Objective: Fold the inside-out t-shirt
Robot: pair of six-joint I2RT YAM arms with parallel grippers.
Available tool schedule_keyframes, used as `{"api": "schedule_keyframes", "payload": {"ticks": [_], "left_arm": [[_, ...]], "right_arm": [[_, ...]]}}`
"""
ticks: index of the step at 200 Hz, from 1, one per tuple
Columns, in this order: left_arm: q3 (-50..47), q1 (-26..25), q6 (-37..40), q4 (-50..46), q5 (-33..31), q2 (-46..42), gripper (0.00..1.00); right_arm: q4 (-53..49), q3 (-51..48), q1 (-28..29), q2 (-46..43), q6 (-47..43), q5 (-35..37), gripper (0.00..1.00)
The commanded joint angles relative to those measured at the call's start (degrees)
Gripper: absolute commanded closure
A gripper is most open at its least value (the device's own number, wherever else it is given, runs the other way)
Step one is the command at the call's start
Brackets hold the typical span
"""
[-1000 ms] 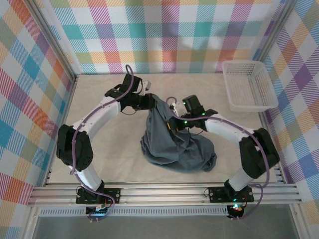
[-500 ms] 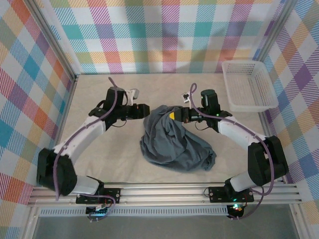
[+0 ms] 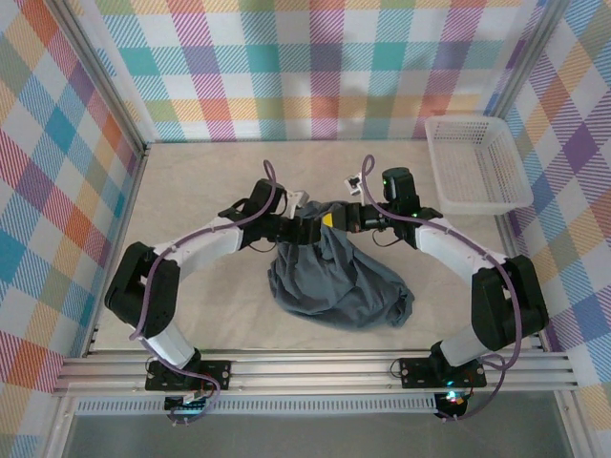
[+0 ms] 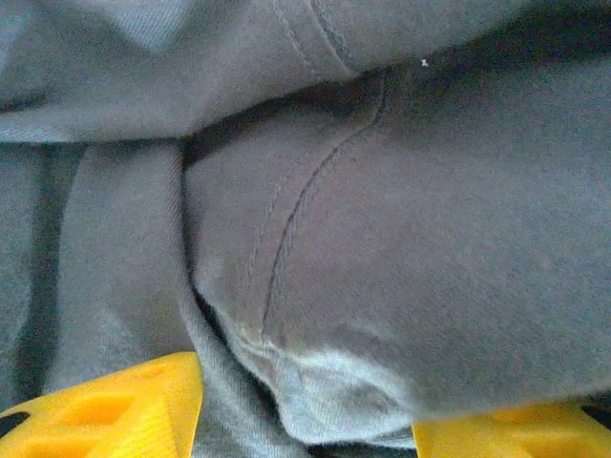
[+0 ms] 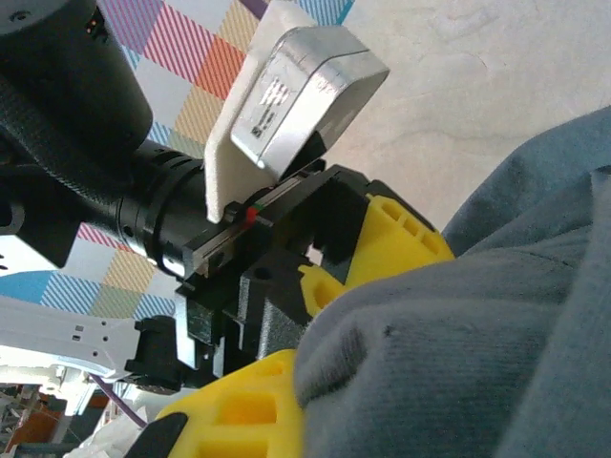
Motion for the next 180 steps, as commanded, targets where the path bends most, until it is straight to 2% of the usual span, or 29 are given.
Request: {"api": "schedule_keyframes", "payload": {"ticks": [1,9,24,34,54,72,89,101,109,114,120,131,153,180], "left_arm": [[3.42,-0.16,1.41,3.65,0.87,0.7,0.47],[3.95,-0.16,1.24,3.27,0.31,1.15,0.57],[5.1,-0.07,1.09,2.35,-0.33,1.48,0.85],[5.63,-0.07,0.65,1.66,-0.29,0.76,1.0],[7.52,0.03,-2.51,-1.7,1.16,-2.64,1.0],[10.48,0.02,-7.86,-5.54,4.7,-5.96,1.0],[12.81,0.02,-11.97,-5.62,10.93,-6.97,1.0],[13.52,0.02,-12.21,-8.93,11.9,-7.25,1.0],[14.03,0.06,-10.54,-12.29,10.11,-7.47,1.0],[14.12,0.07,-9.77,-14.12,8.74,-7.63,1.0],[14.04,0.15,-9.32,-15.56,7.32,-7.87,1.0],[13.24,0.38,-9.97,-15.9,7.0,-8.13,1.0],[11.94,0.37,-13.69,-13.04,8.58,-8.76,1.0],[13.52,0.28,-15.66,-12.89,8.51,-8.92,1.0]], "right_arm": [[-0.74,1.43,0.0,-1.93,-0.46,-1.4,1.0],[-0.64,1.43,0.0,-1.84,-0.17,-1.62,1.0],[-0.97,1.58,0.02,-1.93,0.24,-0.6,1.0],[-3.02,1.93,-0.31,-2.04,-0.24,2.31,1.0],[-10.47,2.57,-3.22,-1.27,-2.07,12.57,0.98],[-17.08,3.82,-7.27,3.42,-5.97,21.37,0.96],[-24.45,8.5,-9.03,10.88,-11.39,21.33,0.97],[-26.08,9.83,-8.99,12.14,-11.42,18.09,0.95],[-23.6,8.19,-8.94,10.15,-9.47,15.98,0.87],[-21.69,6.8,-8.94,8.03,-8.08,15.89,0.77],[-19.62,4.91,-8.94,4.98,-6.42,16.96,0.67],[-17.03,1.25,-8.94,-1.74,-4.15,21.11,0.58],[-11.91,-6.95,-7.45,-15.32,-2.54,29.99,0.61],[-7.79,-12.39,2.07,-24.86,-4.98,37.1,0.65]]}}
